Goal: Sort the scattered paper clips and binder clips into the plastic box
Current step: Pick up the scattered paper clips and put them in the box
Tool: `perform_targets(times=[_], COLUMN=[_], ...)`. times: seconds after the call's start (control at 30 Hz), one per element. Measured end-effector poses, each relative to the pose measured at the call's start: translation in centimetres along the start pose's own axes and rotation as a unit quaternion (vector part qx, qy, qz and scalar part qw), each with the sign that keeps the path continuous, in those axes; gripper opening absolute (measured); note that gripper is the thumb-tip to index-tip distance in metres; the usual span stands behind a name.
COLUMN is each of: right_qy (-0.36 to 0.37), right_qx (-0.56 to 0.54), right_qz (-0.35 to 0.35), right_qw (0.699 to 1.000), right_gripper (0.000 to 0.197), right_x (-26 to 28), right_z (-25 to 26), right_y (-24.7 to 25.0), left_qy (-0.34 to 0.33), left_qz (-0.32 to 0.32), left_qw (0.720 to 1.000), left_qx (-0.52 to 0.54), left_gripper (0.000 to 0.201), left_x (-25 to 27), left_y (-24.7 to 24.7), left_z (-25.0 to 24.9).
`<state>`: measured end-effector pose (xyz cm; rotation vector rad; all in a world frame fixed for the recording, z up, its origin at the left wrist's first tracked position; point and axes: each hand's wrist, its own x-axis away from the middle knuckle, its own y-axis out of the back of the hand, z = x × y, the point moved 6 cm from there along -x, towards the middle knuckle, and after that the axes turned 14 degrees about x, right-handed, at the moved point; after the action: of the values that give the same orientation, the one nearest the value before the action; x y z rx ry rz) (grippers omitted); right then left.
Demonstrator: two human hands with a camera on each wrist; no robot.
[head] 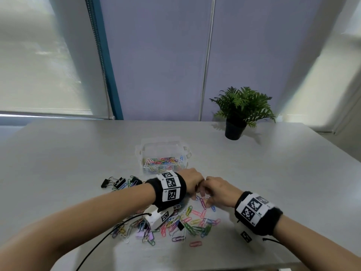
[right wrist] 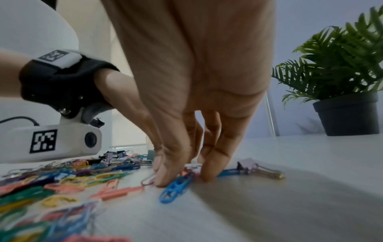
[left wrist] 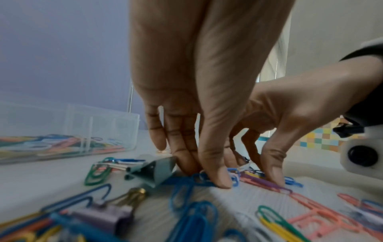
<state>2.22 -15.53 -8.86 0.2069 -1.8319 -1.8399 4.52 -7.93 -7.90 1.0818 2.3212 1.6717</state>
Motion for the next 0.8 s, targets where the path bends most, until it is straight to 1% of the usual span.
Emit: perform_targets(times=[0.07, 0.13, 0.23, 0.27, 0.43, 0.57, 0.7, 0.8], right_qy=[-0.014, -0.027, -0.055, -0.067, -0.106, -0.102, -0.087, -0.072], right_qx=[-0.005, -0.001, 0.013, 0.017, 0.016, 0.017, -0.004, -0.041], right_qz=[-0.001, 0.003, 0.005, 0.004, -0.027, -0.045, -0.036, -0.025], right_qw=[1.000, 1.000, 0.998, 0.998, 0.994, 0.994, 0.996, 0.996], right_gripper=[0.030, 0.030, 0.019, 0.019, 0.020, 0.021, 0.024, 0.016], right_x=[-0.1, -0.3, -0.4, -0.5, -0.4, -0.1, 0.0, -0.1], right_z=[0.2, 0.4, 0.8, 1.0, 1.4, 1.7, 1.5, 1.1], right_y=[0.1, 0.0, 0.0, 0.0, 0.2, 0.4, 0.8, 1.0], left_qy=[0.001, -0.002, -0.010, -0.014, -0.031, -0.033, -0.035, -0.030], left_qz=[-0.015, -0.015, -0.008, -0.006, -0.023, -0.026, -0.017, 0.002], left_qw=[1.000, 1.000, 1.000, 1.000, 0.999, 0.999, 0.999, 0.999], left_qx=[-0.005, 0.006, 0.019, 0.017, -0.021, -0.034, -0.008, 0.010], left_gripper=[0.017, 0.017, 0.018, 0.018, 0.019, 0.023, 0.026, 0.029], left_x=[-0.3, -0.5, -0.7, -0.7, -0.7, -0.4, -0.2, -0.3], left_y=[0.1, 0.2, 0.3, 0.3, 0.1, 0.1, 0.4, 0.4], left_z=[0.2, 0.4, 0.4, 0.4, 0.4, 0.1, -0.2, 0.0])
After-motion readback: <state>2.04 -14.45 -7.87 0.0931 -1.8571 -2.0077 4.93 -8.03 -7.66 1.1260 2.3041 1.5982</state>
